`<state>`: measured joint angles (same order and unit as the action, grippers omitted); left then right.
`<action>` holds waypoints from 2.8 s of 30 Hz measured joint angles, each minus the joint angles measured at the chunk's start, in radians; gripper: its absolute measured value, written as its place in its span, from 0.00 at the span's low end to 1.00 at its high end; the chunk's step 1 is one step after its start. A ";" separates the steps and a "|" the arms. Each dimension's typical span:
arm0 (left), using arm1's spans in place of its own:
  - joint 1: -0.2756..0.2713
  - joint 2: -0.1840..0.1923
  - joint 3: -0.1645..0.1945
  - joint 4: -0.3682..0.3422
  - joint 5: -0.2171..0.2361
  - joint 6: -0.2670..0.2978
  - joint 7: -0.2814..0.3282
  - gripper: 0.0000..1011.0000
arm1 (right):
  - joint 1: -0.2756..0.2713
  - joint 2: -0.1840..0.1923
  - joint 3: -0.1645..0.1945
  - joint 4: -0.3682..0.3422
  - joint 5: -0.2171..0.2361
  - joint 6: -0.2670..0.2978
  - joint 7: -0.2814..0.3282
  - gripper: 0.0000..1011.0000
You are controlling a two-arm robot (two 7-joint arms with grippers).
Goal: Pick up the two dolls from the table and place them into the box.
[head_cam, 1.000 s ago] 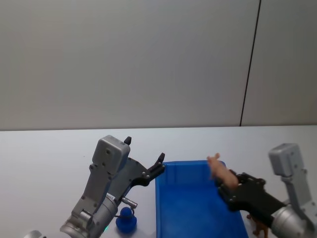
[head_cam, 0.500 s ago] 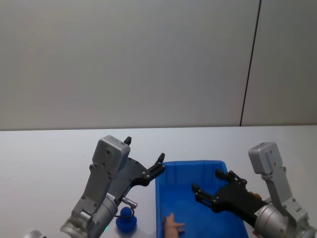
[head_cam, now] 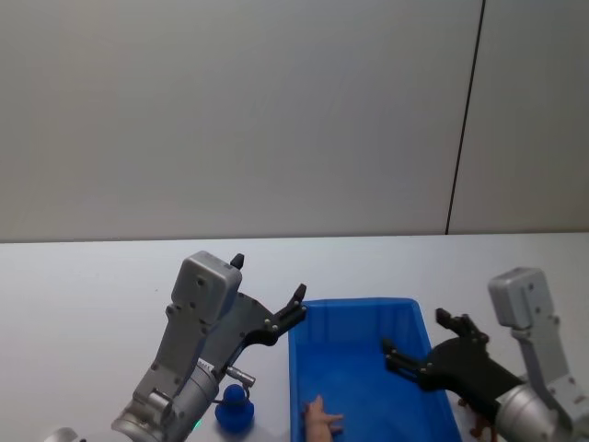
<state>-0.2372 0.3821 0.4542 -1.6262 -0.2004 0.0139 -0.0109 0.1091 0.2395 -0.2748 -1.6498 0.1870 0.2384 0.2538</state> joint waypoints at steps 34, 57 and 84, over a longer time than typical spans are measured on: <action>0.000 0.000 0.000 0.000 0.000 0.000 0.000 0.99 | -0.160 0.090 0.060 -0.047 0.045 0.011 -0.205 0.99; 0.000 0.000 0.000 0.000 0.000 0.000 0.000 0.99 | -0.134 0.051 0.035 0.068 0.012 0.016 -0.161 0.67; 0.000 0.000 0.000 0.000 0.000 0.000 0.000 0.99 | -0.139 0.055 0.045 -0.040 -0.026 -0.032 -0.192 0.28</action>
<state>-0.2372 0.3821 0.4542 -1.6262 -0.2004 0.0139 -0.0109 -0.0301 0.2946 -0.2300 -1.6900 0.1614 0.2061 0.0616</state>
